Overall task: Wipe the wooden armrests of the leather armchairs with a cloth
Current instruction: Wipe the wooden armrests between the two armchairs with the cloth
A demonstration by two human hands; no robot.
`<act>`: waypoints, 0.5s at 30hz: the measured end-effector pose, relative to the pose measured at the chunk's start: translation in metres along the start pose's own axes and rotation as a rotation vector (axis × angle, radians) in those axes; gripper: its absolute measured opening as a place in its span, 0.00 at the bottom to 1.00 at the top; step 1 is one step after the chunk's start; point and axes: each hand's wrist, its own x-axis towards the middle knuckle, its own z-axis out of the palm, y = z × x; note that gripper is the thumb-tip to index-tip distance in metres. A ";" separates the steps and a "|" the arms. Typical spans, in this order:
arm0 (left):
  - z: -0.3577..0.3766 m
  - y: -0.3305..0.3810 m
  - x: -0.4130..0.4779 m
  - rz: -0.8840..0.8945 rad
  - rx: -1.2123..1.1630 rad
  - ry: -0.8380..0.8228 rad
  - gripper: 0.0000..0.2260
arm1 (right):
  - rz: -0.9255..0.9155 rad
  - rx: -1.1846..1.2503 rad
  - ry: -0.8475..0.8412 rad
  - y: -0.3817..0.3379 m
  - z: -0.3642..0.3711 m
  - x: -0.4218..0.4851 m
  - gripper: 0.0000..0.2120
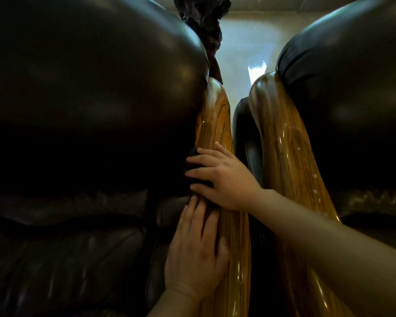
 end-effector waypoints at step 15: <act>0.004 0.000 -0.002 -0.024 -0.088 0.089 0.22 | 0.843 0.446 0.453 -0.042 0.025 -0.056 0.15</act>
